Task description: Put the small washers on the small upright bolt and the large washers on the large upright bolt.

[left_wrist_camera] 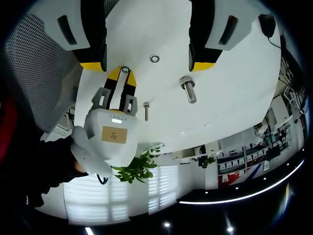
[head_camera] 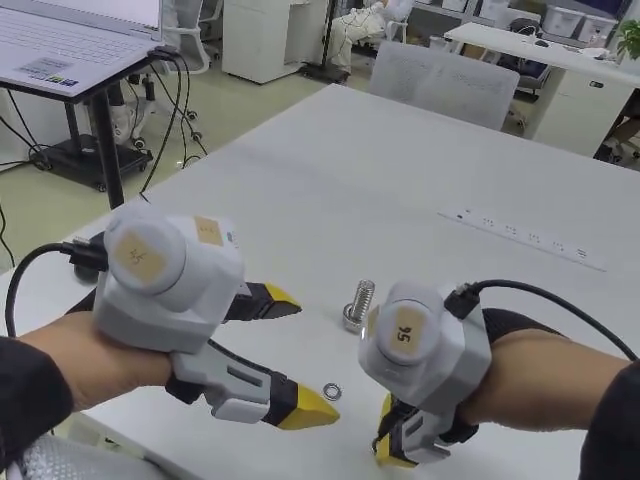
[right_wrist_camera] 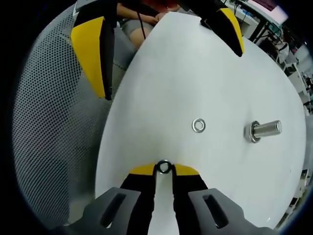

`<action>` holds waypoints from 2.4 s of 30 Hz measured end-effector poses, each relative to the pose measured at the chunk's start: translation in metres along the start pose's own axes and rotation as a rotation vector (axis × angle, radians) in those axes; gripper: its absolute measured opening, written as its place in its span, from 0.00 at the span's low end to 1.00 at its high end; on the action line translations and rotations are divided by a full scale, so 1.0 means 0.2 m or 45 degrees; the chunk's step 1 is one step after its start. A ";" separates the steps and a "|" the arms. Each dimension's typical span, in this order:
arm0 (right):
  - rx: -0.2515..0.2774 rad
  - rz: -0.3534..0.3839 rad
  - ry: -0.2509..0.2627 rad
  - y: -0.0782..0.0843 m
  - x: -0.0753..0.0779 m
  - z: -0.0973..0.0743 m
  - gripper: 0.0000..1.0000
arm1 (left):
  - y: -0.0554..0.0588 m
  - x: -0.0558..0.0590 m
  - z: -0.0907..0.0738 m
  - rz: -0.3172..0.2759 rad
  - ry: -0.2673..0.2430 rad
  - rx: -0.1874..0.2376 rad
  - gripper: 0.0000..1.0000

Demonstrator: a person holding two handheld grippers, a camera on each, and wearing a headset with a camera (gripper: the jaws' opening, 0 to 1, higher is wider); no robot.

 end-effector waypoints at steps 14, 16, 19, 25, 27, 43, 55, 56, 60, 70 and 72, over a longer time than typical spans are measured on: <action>-0.010 0.045 -0.008 0.00 0.00 0.00 0.12 | 0.00 0.00 -0.01 0.001 -0.002 -0.003 0.67; 0.002 0.058 -0.013 0.00 0.00 0.00 0.12 | 0.00 0.00 -0.01 0.001 -0.003 -0.002 0.67; 0.015 0.070 -0.012 0.00 0.01 -0.02 0.12 | 0.00 0.00 0.00 0.000 -0.003 -0.002 0.67; 0.041 0.094 -0.012 0.00 0.02 -0.07 0.12 | 0.00 0.01 0.00 0.003 0.004 -0.008 0.67; 0.062 0.103 -0.010 -0.01 0.03 -0.10 0.12 | 0.00 0.01 0.00 0.000 0.003 -0.008 0.67; 0.122 0.177 0.050 0.06 0.11 -0.32 0.13 | 0.00 0.01 0.01 0.000 0.009 -0.014 0.67; 0.145 0.235 0.124 0.13 0.21 -0.47 0.13 | 0.00 0.01 0.01 0.000 0.011 -0.018 0.67; 0.146 0.242 0.132 0.14 0.22 -0.49 0.13 | 0.01 0.01 0.01 -0.001 0.011 -0.019 0.67; 0.150 0.260 0.163 0.17 0.27 -0.54 0.13 | 0.01 0.01 0.01 -0.002 0.011 -0.022 0.67; 0.145 0.292 0.222 0.24 0.36 -0.62 0.13 | 0.01 0.01 0.02 -0.006 0.016 -0.029 0.67; 0.142 0.302 0.229 0.25 0.39 -0.62 0.13 | 0.01 0.01 0.02 -0.006 0.015 -0.030 0.67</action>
Point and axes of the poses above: the centre of the closed fingertips' face, and the gripper's own axes: z roughly forward along the fingers, x roughly to its right, y roughly out of its underside, the point moved 5 cm from there along -z, roughly backward along the fingers, and after that the axes turned 15 degrees about z, right-handed, at the moved point
